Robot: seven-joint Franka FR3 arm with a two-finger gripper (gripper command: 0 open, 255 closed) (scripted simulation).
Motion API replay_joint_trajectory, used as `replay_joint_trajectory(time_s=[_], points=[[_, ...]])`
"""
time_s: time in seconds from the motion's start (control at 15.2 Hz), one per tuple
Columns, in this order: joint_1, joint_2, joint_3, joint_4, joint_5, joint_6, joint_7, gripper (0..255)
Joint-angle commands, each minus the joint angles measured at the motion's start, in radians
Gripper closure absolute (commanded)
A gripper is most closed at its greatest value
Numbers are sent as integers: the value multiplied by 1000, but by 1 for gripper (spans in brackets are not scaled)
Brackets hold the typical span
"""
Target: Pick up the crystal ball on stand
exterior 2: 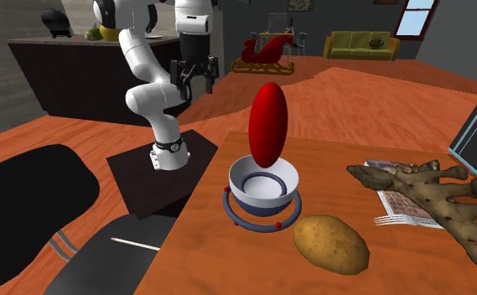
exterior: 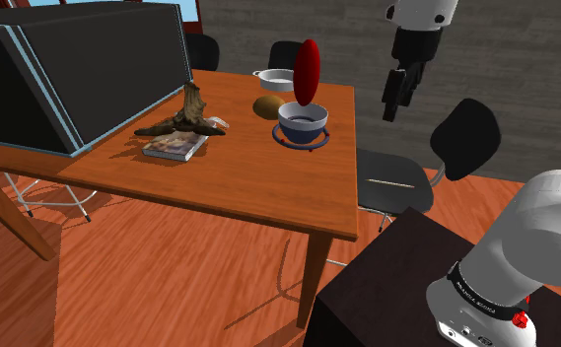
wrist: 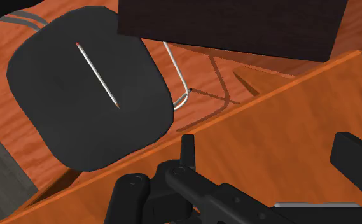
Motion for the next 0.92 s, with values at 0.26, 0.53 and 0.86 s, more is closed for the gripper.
replay_joint_trajectory(time_s=[0.26, 0.53, 0.86], points=[[6, 62, -25, 13, -10, 171, -45, 0], [15, 130, -50, 41, -11, 334, -90, 0], [33, 221, -81, 96, 3, 522, -152, 0]])
